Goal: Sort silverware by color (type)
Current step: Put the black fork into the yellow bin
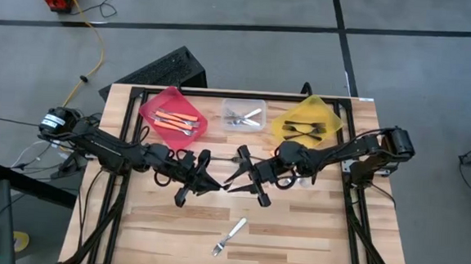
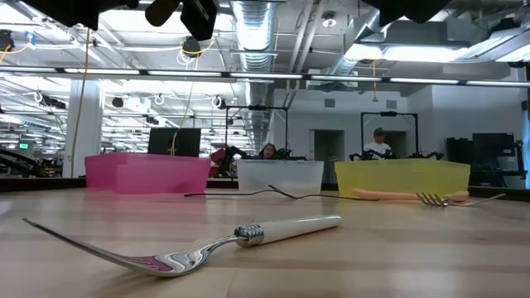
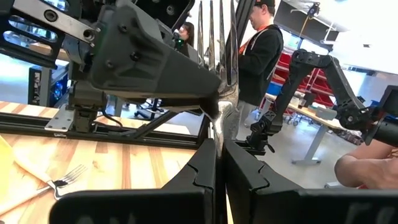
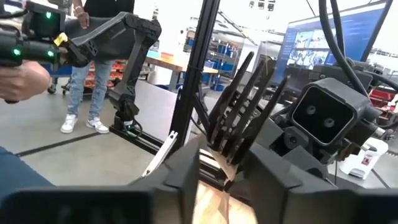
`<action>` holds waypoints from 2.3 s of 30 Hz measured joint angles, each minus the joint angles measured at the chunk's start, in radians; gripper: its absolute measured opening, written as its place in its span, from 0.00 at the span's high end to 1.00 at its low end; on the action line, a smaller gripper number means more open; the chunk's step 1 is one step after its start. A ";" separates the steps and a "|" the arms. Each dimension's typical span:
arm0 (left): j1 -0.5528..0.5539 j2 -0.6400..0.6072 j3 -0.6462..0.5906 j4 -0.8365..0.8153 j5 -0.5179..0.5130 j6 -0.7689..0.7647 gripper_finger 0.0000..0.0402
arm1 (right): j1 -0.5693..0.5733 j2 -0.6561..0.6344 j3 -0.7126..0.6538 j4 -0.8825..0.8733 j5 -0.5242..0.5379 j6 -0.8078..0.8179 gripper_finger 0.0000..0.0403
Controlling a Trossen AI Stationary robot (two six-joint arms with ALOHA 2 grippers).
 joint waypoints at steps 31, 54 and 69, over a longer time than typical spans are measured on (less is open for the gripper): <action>0.001 0.000 -0.001 -0.027 -0.079 -0.001 0.54 | 0.000 0.001 0.000 -0.038 0.003 -0.012 0.95; 0.007 -0.434 0.001 -0.607 -0.464 -0.052 0.50 | -0.001 0.000 0.000 -0.084 0.175 0.014 0.95; 0.007 -0.489 0.001 -0.819 -0.630 -0.142 0.50 | -0.003 0.000 0.000 -0.102 0.650 -0.209 0.95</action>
